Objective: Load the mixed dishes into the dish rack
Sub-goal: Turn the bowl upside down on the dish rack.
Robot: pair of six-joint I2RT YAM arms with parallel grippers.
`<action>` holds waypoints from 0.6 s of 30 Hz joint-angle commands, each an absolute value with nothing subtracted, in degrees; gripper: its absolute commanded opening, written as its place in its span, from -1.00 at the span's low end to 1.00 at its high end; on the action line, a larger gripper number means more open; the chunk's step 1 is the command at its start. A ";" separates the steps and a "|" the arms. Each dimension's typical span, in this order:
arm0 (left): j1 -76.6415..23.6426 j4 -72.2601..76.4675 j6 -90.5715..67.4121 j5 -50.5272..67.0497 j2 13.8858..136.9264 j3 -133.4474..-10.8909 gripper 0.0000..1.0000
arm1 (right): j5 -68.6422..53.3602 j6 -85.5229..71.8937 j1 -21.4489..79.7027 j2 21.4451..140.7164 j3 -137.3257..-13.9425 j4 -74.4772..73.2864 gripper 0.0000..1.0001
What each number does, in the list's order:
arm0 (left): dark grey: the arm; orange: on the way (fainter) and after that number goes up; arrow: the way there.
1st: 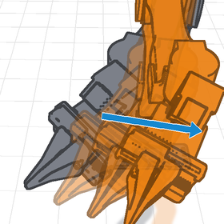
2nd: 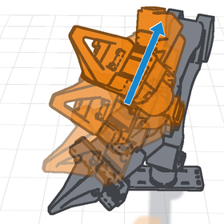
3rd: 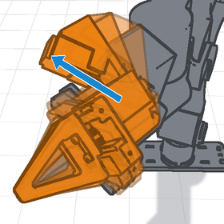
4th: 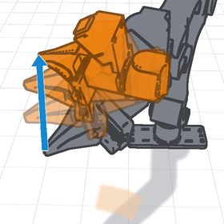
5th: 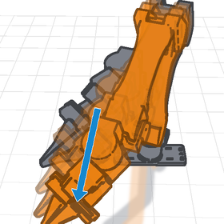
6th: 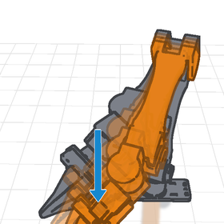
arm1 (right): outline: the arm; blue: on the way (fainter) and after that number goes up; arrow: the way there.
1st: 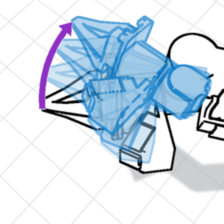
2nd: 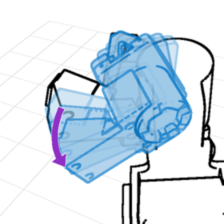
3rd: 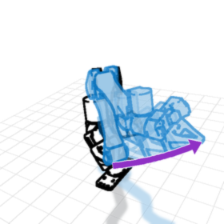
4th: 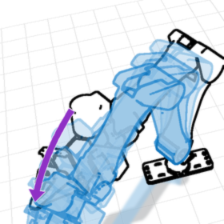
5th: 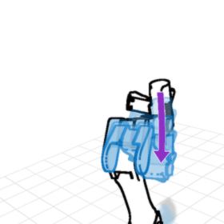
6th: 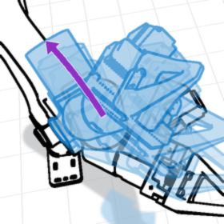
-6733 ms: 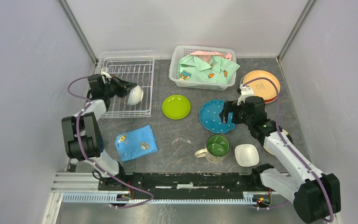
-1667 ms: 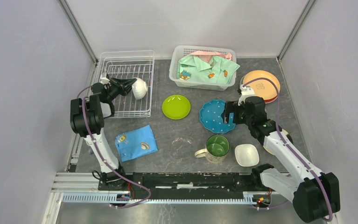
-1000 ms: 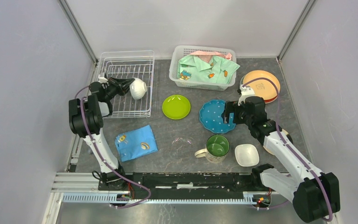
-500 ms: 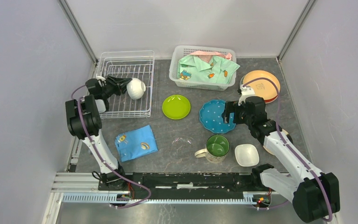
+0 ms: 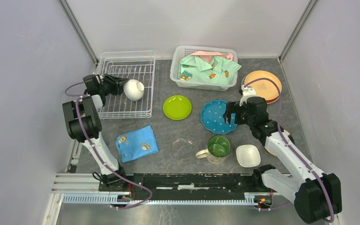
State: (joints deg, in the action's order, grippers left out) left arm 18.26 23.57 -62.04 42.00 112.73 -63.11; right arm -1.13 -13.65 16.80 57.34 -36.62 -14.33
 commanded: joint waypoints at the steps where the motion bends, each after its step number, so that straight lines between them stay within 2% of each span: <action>1: 17.66 9.76 -51.41 37.09 109.72 -67.43 -0.01 | -0.62 -12.94 16.55 57.71 -38.05 -13.39 0.96; 9: 17.37 -11.87 -38.94 23.42 107.48 -77.51 0.27 | -0.35 -12.03 16.60 56.79 -37.62 -13.26 0.96; 18: 16.55 -16.67 -33.50 15.31 103.16 -77.41 0.51 | -1.04 -12.13 16.56 58.09 -37.69 -13.42 0.96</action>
State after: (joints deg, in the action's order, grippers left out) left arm 17.47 -12.84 -40.29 20.86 106.76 -75.75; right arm -1.04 -12.91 16.75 57.69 -36.62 -14.48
